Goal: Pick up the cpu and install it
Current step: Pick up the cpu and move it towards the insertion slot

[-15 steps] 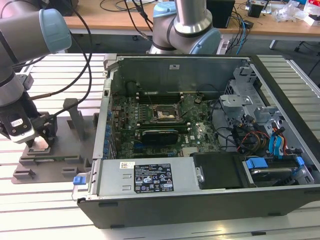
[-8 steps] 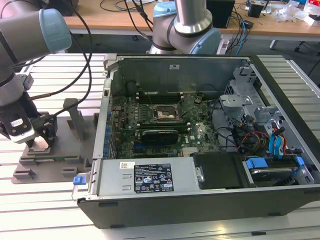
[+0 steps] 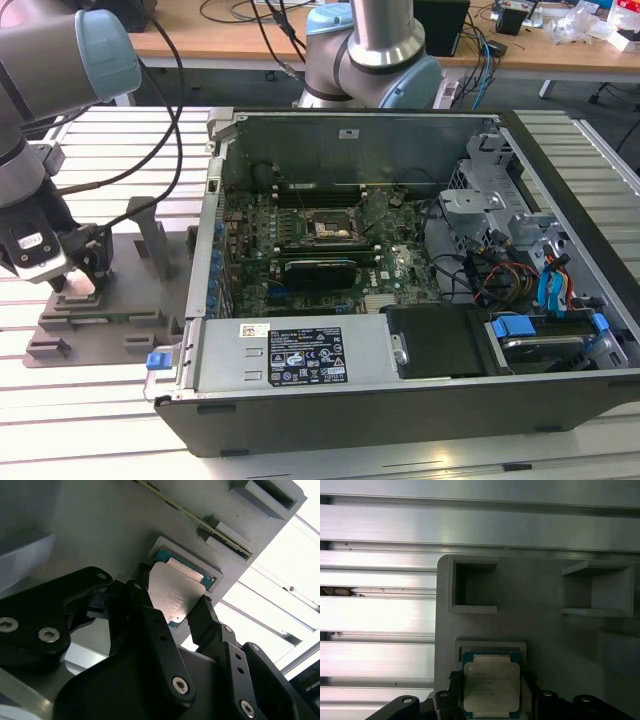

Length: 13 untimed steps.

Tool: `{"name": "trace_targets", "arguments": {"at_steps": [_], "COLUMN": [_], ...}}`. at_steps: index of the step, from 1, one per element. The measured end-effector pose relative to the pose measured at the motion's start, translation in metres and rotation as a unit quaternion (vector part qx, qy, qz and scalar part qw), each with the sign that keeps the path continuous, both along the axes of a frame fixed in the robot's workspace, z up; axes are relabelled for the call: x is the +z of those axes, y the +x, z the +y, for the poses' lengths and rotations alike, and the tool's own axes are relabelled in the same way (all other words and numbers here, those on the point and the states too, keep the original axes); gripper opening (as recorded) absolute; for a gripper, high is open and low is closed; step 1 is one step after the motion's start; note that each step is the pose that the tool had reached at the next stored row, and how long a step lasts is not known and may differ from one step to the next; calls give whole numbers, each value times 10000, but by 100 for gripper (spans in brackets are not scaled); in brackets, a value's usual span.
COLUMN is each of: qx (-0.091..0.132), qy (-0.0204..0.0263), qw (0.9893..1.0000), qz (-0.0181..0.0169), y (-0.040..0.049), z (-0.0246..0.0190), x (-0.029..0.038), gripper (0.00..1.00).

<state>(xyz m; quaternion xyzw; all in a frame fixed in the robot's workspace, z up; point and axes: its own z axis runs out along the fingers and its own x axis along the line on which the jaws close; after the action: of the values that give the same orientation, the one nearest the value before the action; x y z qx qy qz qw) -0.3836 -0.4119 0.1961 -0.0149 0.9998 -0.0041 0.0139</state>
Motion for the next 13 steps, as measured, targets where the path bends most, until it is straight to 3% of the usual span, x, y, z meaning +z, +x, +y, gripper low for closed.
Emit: {"name": "trace_targets", "arguments": {"at_steps": [13], "qx": [0], "qy": [-1], "qw": [10000], "qz": [2], "y": [0], "z": [0], "x": [37], "gripper": [55]}}
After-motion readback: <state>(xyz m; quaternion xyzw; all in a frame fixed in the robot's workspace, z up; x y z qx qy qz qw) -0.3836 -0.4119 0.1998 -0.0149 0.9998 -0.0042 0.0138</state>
